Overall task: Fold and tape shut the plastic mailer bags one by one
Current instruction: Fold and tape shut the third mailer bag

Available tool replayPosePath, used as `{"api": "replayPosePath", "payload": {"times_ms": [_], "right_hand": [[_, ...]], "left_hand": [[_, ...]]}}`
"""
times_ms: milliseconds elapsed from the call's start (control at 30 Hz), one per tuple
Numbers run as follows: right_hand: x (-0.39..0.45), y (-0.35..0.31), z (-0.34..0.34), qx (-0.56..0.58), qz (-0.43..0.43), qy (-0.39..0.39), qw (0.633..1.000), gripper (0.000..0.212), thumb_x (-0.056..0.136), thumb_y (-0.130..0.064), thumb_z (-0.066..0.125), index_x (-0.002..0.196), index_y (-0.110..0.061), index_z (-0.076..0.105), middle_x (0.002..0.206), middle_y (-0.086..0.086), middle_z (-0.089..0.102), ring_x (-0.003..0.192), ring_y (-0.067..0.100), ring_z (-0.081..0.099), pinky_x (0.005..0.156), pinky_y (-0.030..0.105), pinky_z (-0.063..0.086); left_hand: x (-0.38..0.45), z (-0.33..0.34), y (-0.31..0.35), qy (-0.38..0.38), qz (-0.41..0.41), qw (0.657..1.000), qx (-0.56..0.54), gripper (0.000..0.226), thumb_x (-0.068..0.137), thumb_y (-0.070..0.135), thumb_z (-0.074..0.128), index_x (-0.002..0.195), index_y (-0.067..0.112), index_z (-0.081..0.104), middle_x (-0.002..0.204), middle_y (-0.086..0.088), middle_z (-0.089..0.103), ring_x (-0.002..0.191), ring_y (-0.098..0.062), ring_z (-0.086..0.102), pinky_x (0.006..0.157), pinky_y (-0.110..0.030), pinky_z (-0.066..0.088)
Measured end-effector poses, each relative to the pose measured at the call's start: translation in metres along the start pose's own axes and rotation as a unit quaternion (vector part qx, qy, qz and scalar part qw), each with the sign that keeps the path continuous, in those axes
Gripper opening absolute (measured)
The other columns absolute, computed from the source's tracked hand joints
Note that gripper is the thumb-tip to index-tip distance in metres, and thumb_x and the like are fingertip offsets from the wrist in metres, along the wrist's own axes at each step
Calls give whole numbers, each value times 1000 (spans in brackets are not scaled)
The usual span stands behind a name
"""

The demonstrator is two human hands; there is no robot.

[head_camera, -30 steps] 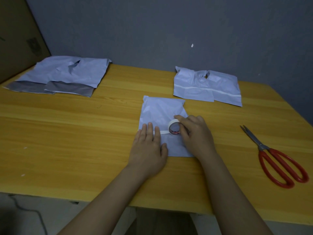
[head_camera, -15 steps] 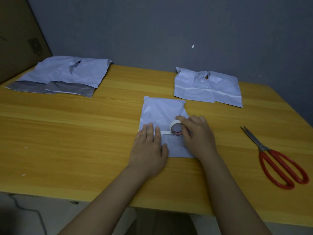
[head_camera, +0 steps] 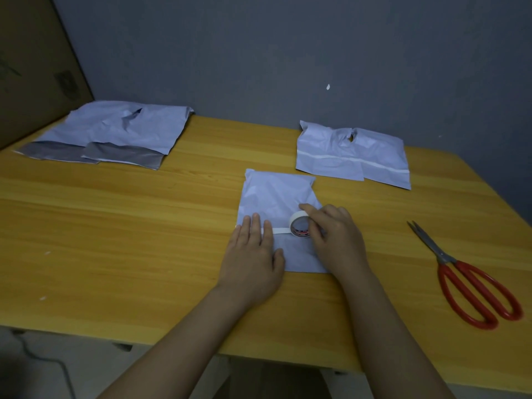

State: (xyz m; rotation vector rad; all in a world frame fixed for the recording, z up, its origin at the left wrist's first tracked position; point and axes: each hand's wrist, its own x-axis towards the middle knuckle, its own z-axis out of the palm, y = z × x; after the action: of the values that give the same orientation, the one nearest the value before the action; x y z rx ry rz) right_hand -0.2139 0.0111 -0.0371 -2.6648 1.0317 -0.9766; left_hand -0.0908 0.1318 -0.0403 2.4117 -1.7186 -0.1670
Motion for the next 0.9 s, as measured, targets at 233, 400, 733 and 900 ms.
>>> {"api": "replayPosePath", "payload": {"times_ms": [233, 400, 733, 900], "right_hand": [[0, -1, 2, -17, -14, 13, 1000, 38, 84, -14, 50, 118, -19, 67, 77, -1, 57, 76, 24, 52, 53, 28, 36], [0, -2, 3, -13, -13, 19, 1000, 37, 85, -14, 50, 117, -18, 67, 78, 0, 57, 76, 25, 52, 55, 26, 34], [-1, -1, 4, 16, 2, 15, 1000, 37, 87, -13, 50, 120, -18, 66, 79, 0, 56, 79, 23, 52, 58, 26, 33], [-1, -1, 4, 17, -3, 22, 1000, 38, 86, -15, 49, 120, -19, 66, 79, 0, 57, 78, 25, 53, 56, 27, 37]], "left_hand": [[1, -8, -1, -27, -15, 998, -47, 62, 98, 43, 4, 152, 12, 2, 159, -10, -8, 145, -20, -13, 116, -32, -9], [3, -11, -5, -45, -15, 993, -105, 60, 102, 31, 23, 151, 12, -5, 159, -4, -12, 144, -14, -16, 117, -34, -10], [-5, -8, 1, 128, 17, 991, -23, 62, 83, 33, 24, 132, 5, 52, 142, -18, 45, 137, -32, 34, 112, -43, 5], [-1, -6, 5, 99, 69, 993, -19, 68, 81, 32, 18, 129, 1, 55, 132, -14, 56, 128, -25, 49, 112, -39, 26]]}}
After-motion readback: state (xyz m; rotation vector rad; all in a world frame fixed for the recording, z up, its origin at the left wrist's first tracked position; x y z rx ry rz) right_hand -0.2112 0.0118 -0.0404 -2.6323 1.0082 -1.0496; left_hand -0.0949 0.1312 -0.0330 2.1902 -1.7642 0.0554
